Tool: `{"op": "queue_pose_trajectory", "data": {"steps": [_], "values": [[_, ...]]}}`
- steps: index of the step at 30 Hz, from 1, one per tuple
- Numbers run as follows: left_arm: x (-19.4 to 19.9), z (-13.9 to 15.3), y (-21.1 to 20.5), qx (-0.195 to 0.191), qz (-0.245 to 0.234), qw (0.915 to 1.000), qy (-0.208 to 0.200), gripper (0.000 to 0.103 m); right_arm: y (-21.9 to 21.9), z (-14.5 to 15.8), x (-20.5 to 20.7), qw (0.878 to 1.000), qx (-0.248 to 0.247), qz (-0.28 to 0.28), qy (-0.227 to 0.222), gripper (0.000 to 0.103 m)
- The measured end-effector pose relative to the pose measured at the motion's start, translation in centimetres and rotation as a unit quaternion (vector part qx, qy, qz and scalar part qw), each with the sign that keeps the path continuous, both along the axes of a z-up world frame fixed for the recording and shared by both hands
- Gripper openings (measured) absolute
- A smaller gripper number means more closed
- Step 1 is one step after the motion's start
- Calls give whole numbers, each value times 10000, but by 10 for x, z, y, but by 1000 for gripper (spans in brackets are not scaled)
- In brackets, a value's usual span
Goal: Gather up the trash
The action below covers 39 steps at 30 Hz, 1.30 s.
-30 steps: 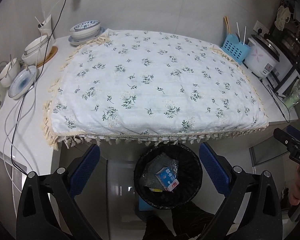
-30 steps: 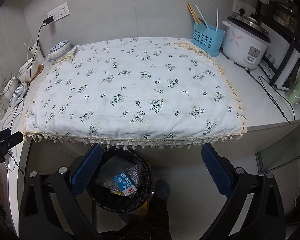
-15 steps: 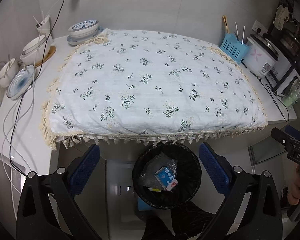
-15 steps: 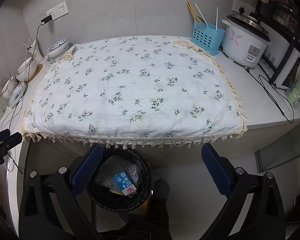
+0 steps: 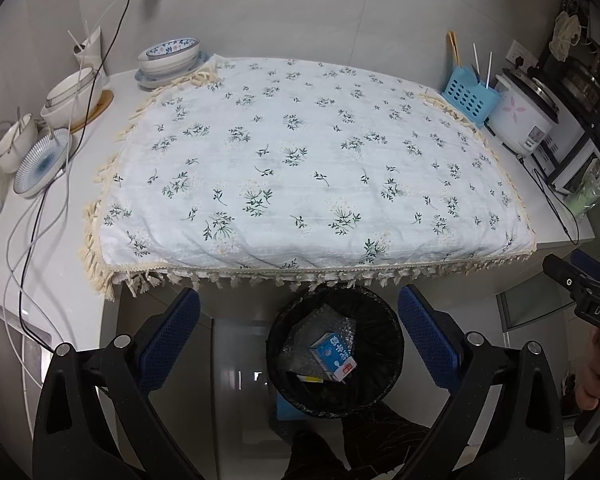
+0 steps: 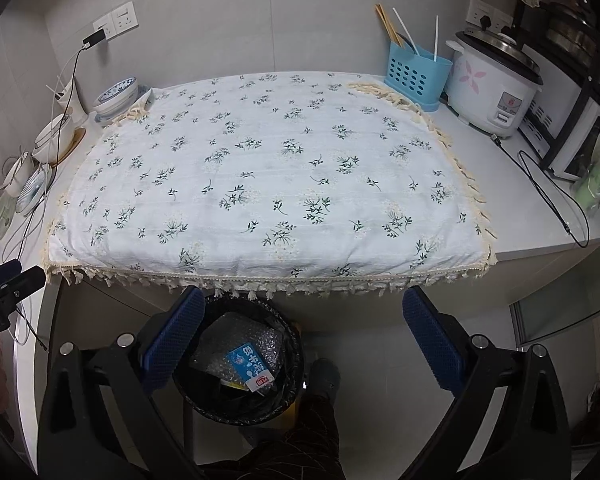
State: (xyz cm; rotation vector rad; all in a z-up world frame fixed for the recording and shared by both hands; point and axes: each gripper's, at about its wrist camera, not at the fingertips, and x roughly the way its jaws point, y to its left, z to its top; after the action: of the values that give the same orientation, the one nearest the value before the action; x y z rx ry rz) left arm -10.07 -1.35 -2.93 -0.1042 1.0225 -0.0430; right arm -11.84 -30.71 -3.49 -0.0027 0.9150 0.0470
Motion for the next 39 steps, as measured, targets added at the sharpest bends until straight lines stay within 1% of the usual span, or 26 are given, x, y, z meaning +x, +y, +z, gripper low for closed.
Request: {"op": "queue_pose_trajectory", "data": {"steps": [19, 23, 34, 39], "values": [[1, 0, -1, -3, -54, 10000, 18, 97, 1, -1, 4, 10000, -54, -20, -20, 95], [3, -2, 0, 76, -1, 10000, 42, 97, 1, -2, 4, 10000, -57, -20, -13, 95], [4, -8, -1, 116, -70, 9998, 122, 97, 2, -2, 4, 10000, -55, -27, -11, 95], [4, -6, 1, 21, -77, 9999, 126, 97, 2, -3, 4, 10000, -51, -31, -9, 95]]}}
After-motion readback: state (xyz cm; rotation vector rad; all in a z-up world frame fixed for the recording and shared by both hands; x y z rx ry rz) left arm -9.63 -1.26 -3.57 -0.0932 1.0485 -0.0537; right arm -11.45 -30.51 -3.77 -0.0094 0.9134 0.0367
